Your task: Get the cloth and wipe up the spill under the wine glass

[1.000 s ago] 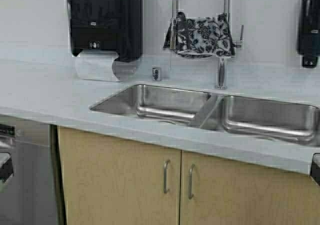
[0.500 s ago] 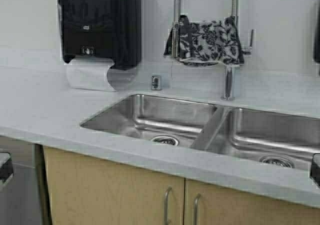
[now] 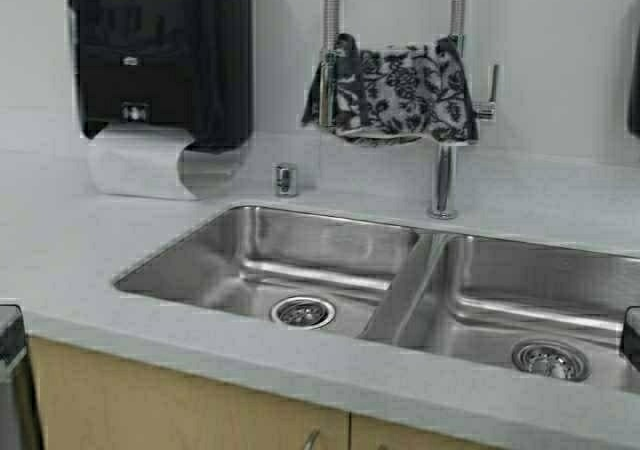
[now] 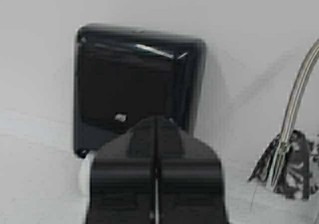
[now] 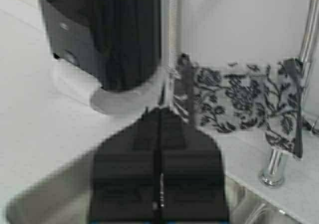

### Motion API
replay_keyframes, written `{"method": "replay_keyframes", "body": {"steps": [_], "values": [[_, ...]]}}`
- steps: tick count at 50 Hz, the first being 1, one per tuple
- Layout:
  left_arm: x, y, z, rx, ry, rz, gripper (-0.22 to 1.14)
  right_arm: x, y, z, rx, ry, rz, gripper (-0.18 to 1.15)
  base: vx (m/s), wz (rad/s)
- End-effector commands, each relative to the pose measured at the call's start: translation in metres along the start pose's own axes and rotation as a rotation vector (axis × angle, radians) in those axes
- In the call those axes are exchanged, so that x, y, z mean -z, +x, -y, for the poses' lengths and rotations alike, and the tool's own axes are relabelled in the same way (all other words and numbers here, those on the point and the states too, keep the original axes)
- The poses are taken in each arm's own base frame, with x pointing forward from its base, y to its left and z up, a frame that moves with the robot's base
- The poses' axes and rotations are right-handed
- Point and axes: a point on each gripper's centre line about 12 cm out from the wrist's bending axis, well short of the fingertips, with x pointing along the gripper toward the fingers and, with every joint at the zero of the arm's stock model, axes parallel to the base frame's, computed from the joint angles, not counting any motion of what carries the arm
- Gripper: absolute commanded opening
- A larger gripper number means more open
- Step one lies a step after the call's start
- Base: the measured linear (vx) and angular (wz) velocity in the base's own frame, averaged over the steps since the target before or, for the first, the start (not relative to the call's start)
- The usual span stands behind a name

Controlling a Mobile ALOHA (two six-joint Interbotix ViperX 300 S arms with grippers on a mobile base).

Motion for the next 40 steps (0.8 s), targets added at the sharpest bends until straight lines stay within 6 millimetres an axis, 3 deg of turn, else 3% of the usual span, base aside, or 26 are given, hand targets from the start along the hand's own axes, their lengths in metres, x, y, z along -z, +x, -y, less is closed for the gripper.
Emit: {"method": "replay_keyframes", "body": {"steps": [1,9,18,35,40], "values": [[-0.003,0.0,0.0,0.0,0.0,0.011,0.02,0.014,0.027,-0.004,-0.02,-0.01,0.013,0.06,0.19,-0.11],[-0.005,0.0,0.0,0.0,0.002,0.015,0.02,0.045,0.059,-0.018,-0.08,-0.034,0.022,0.13,0.17,-0.12],[-0.007,-0.004,0.001,0.001,0.012,0.025,0.02,0.074,0.084,-0.038,-0.176,-0.094,0.023,0.35,0.16,-0.11],[-0.008,-0.009,0.001,-0.001,0.023,0.022,0.02,0.118,0.1,-0.061,-0.274,-0.085,0.011,0.89,0.16,-0.03],[-0.007,-0.009,0.0,-0.002,0.021,0.02,0.02,0.127,0.102,-0.062,-0.28,-0.051,0.008,0.96,0.13,0.02]]}}
